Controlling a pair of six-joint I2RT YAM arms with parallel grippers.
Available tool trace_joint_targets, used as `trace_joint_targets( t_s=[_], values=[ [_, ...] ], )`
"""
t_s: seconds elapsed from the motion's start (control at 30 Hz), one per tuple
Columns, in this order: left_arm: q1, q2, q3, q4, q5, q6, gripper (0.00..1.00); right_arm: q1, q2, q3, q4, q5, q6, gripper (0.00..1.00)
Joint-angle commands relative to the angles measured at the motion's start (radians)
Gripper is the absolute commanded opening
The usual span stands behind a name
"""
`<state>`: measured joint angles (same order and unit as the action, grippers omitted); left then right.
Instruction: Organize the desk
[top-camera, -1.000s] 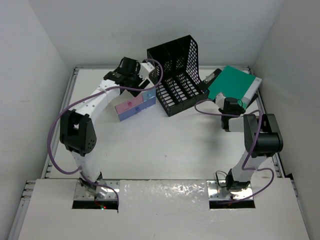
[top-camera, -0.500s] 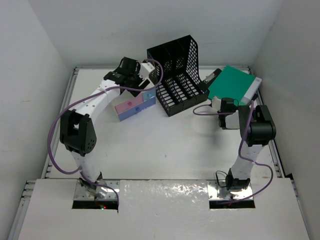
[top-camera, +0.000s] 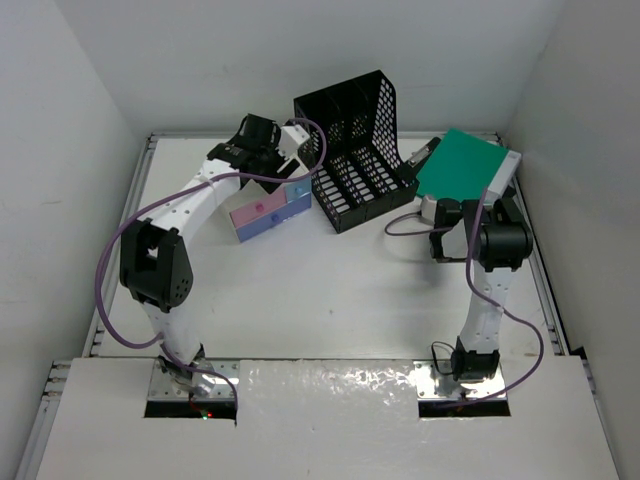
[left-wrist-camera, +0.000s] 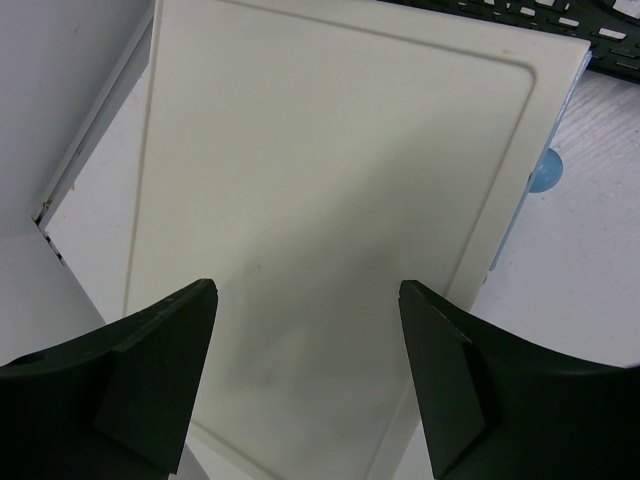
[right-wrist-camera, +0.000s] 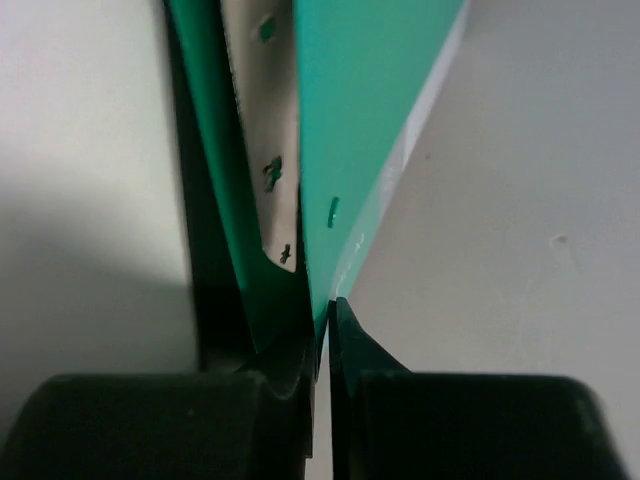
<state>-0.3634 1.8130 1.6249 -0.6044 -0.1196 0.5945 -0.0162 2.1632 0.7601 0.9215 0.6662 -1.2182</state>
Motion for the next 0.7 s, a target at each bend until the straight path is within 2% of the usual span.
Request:
trace_joint_targets(
  t_s=[0.0, 0.1, 0.17, 0.2, 0.23, 0.3, 0.33, 0.5, 0.53, 0.67],
  values=[
    [0.001, 0.012, 0.029, -0.004, 0.003, 0.002, 0.72, 0.002, 0.056, 0.038, 0.037, 0.048, -0.038, 0.00],
    [0.001, 0.008, 0.035, -0.017, 0.017, 0.010, 0.72, 0.004, 0.024, 0.015, 0.077, 0.059, -0.030, 0.00],
    [-0.002, -0.001, 0.041, -0.023, 0.046, 0.024, 0.72, 0.005, -0.040, -0.004, 0.028, 0.056, 0.038, 0.00],
    [-0.003, -0.013, 0.046, -0.024, 0.055, 0.030, 0.72, 0.004, -0.142, -0.005, -0.034, 0.018, 0.083, 0.00],
    [-0.012, -0.020, 0.050, -0.023, 0.067, 0.036, 0.72, -0.001, -0.199, 0.002, -0.203, -0.015, 0.202, 0.00],
    [-0.037, -0.043, 0.067, -0.023, 0.074, 0.054, 0.72, -0.013, -0.349, 0.050, -0.394, -0.147, 0.373, 0.00],
    [-0.049, -0.050, 0.073, -0.021, 0.077, 0.063, 0.72, -0.022, -0.385, 0.067, -0.544, -0.183, 0.406, 0.00],
    [-0.153, -0.084, 0.105, -0.017, 0.040, 0.137, 0.72, -0.025, -0.543, 0.140, -0.850, -0.344, 0.517, 0.00],
    [-0.169, -0.086, 0.107, -0.006, 0.034, 0.157, 0.72, -0.025, -0.584, 0.151, -0.965, -0.390, 0.537, 0.00],
    [-0.241, -0.081, 0.083, 0.081, 0.052, 0.229, 0.73, -0.024, -0.689, 0.157, -1.131, -0.482, 0.626, 0.00]
  ],
)
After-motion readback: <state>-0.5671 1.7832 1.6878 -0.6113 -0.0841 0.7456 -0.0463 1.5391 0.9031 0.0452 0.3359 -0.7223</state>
